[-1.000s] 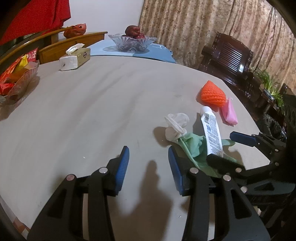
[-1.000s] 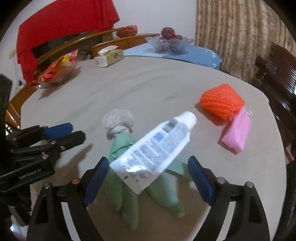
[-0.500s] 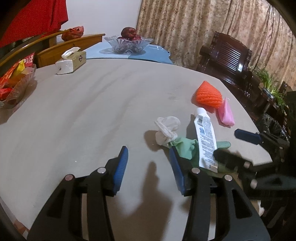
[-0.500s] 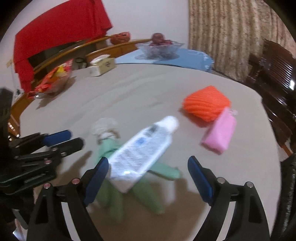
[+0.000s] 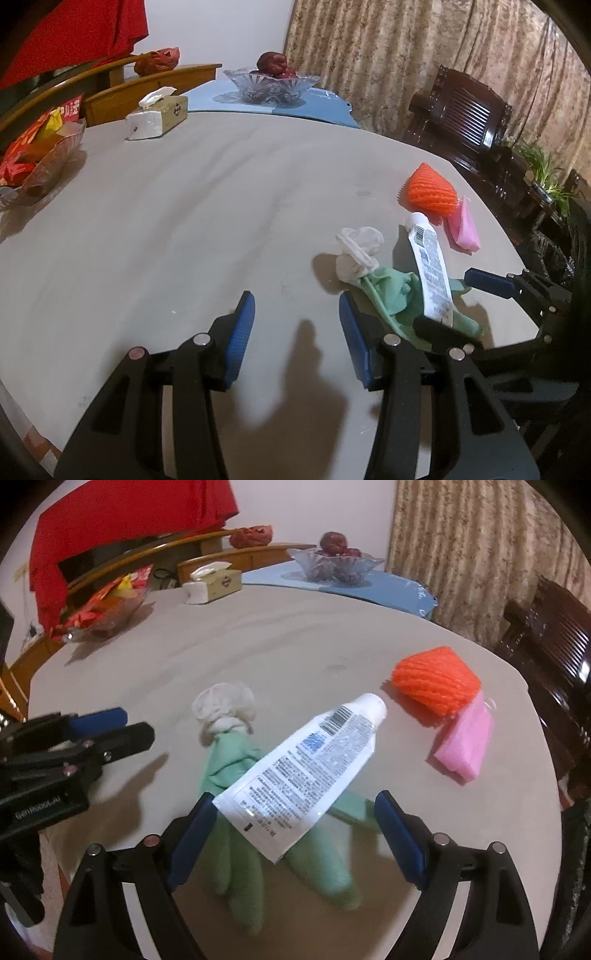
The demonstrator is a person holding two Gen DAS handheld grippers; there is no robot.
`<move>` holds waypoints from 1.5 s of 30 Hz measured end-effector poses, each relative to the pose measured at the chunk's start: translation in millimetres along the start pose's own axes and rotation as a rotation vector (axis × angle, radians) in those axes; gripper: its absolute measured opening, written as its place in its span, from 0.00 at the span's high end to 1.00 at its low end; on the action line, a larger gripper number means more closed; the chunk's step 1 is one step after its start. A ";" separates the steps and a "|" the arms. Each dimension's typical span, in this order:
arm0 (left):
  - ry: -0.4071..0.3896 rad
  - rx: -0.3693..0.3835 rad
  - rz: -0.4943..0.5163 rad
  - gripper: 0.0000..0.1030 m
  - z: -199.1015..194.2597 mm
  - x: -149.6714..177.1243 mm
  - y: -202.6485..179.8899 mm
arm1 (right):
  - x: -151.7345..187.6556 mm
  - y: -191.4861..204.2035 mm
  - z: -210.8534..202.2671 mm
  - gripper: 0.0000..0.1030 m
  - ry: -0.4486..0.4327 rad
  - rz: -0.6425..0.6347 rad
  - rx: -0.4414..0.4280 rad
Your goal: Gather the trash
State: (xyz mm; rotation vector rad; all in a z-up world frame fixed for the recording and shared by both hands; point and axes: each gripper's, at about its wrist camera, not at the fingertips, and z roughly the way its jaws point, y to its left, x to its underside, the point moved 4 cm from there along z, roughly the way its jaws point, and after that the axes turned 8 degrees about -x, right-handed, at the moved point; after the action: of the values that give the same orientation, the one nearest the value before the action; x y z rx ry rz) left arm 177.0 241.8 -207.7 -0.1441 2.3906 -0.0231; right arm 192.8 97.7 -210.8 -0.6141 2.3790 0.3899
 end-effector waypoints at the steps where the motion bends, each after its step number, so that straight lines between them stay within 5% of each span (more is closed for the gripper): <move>1: -0.001 0.002 0.002 0.54 0.1 -0.7 -1.9 | -0.5 -4.2 -2.7 0.17 -0.006 0.011 0.001; 18: 0.016 0.055 0.050 0.47 8.5 -3.2 -48.4 | 11.4 -108.7 -33.3 0.17 -0.029 0.143 0.169; 22: 0.033 0.063 0.058 0.38 18.6 -3.2 -59.9 | 16.7 -117.8 -37.3 0.17 -0.034 0.163 0.158; 29: 0.096 0.101 -0.017 0.38 42.5 -5.9 -68.5 | 18.7 -120.8 -42.3 0.17 -0.055 0.163 0.123; 37: 0.082 0.130 -0.025 0.80 51.3 -15.0 -76.3 | 3.8 -118.4 -40.4 0.22 -0.090 0.164 0.065; 45: 0.032 0.112 0.045 0.90 39.0 -24.6 -67.3 | -31.9 -94.5 -21.4 0.35 -0.117 0.112 -0.009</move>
State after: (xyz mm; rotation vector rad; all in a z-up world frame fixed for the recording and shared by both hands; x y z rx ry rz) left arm 227.9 178.6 -215.7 -0.0368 2.4174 -0.1393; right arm 252.7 19.1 -185.3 -0.4512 2.3062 0.4727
